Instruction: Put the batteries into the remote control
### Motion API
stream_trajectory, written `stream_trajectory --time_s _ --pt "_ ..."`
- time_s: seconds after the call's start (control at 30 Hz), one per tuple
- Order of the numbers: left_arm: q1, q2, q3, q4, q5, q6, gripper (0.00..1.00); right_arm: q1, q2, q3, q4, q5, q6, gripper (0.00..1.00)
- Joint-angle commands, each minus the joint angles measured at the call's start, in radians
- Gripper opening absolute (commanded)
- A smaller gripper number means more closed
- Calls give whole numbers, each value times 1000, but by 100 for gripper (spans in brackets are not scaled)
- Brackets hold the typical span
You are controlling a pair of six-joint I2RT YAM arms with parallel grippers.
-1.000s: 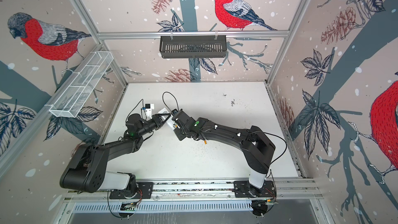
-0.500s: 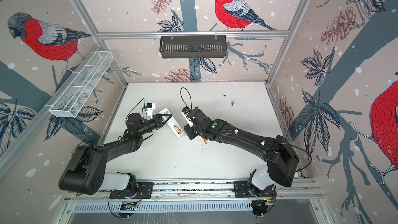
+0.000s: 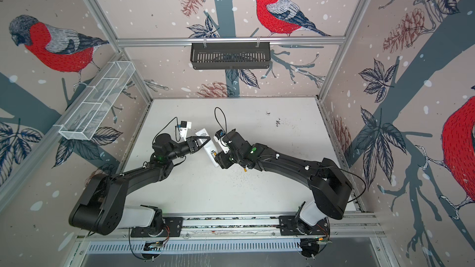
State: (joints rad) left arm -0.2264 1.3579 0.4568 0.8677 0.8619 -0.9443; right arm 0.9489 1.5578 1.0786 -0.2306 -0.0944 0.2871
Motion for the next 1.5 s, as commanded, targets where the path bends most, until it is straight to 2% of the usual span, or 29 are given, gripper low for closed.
stream_trajectory --time_s 0.0,0.2,0.43,0.53,0.7,0.93,1.13,1.47 --pt "-1 -32 15 -46 12 52 0 -17 14 -6 -10 82 35 62" --pt "5 -76 29 -163 -9 109 0 -53 -43 -58 3 88 48 62" --pt "38 -96 43 -302 -63 160 0 -56 -141 -124 69 -22 10 67" --pt "61 -118 63 -407 -103 202 0 -73 -146 -136 41 0 23 68" --pt "90 -179 117 -625 -158 305 0 -98 -102 -153 -27 118 84 67" --pt "91 -228 179 -818 -133 420 0 -90 -27 -151 -104 216 124 54" --pt "100 -238 172 -841 -141 452 0 -88 51 -123 -171 226 138 44" --pt "114 -232 152 -763 -100 407 0 -75 131 -59 -234 222 129 37"
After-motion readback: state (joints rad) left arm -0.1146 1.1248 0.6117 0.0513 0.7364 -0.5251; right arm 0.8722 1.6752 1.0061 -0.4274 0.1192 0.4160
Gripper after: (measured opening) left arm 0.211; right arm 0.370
